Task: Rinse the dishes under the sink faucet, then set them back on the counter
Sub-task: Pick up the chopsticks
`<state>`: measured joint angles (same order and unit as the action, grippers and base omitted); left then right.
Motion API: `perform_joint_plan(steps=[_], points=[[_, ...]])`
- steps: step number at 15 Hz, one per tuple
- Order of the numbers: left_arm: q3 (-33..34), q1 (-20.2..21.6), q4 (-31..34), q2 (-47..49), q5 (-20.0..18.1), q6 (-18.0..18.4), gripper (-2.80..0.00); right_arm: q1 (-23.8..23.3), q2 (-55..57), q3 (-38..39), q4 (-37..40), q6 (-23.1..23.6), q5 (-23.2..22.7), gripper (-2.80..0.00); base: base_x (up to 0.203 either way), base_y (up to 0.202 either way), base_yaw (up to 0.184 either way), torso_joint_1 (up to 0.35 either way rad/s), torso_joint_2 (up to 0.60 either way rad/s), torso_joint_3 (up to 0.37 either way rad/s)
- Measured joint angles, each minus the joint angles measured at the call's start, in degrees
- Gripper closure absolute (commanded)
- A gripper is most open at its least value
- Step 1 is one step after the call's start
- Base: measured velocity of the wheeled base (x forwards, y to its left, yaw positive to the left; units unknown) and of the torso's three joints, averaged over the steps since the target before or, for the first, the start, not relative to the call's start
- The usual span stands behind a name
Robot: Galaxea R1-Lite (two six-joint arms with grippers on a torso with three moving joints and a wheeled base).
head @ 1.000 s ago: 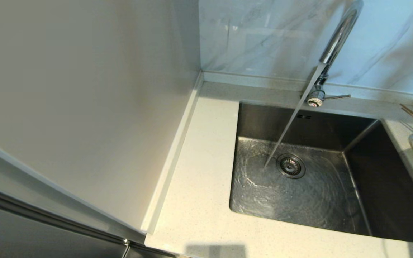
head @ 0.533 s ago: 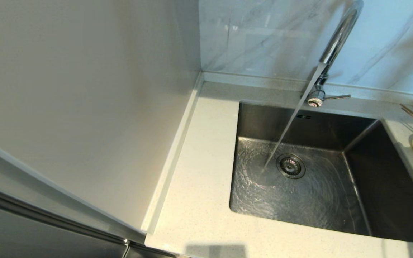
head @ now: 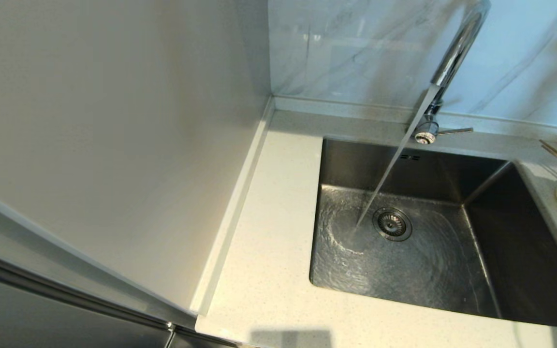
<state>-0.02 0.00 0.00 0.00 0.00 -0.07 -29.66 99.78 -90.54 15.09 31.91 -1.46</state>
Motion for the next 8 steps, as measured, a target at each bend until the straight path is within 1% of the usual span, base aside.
perform_joint_plan(steps=[2, 3, 5, 6, 8], points=[[0.0, 0.0, 0.0, 0.0, 0.0, 0.06, 0.0, -2.36, 2.77, -12.04, 13.8, -1.83, -6.1, -2.8, 0.0, 0.0, 0.0, 0.0, 0.0, 0.0], [0.02, 0.0, 0.0, 0.0, -0.02, 0.01, 0.0, -3.73, 4.48, -16.53, 20.06, -2.42, -9.55, -2.8, 0.0, 0.0, 0.0, 0.0, 0.0, 0.0], [0.02, 0.0, 0.0, 0.0, 0.0, 0.05, 0.0, -5.74, 7.61, -20.89, 30.22, -2.8, -16.03, -2.8, 0.0, 0.0, 0.0, 0.0, 0.0, 0.0], [0.02, 0.0, 0.0, 0.0, -0.02, 0.02, 0.0, -6.19, 8.77, -21.64, 32.99, -2.52, -17.87, -2.8, 0.0, 0.0, 0.0, 0.0, 0.0, 0.0], [0.02, 0.0, 0.0, 0.0, 0.0, 0.02, 0.0, -6.47, 10.33, -22.22, 33.34, -1.27, -18.51, -2.8, 0.0, 0.0, 0.0, 0.0, 0.0, 0.0]])
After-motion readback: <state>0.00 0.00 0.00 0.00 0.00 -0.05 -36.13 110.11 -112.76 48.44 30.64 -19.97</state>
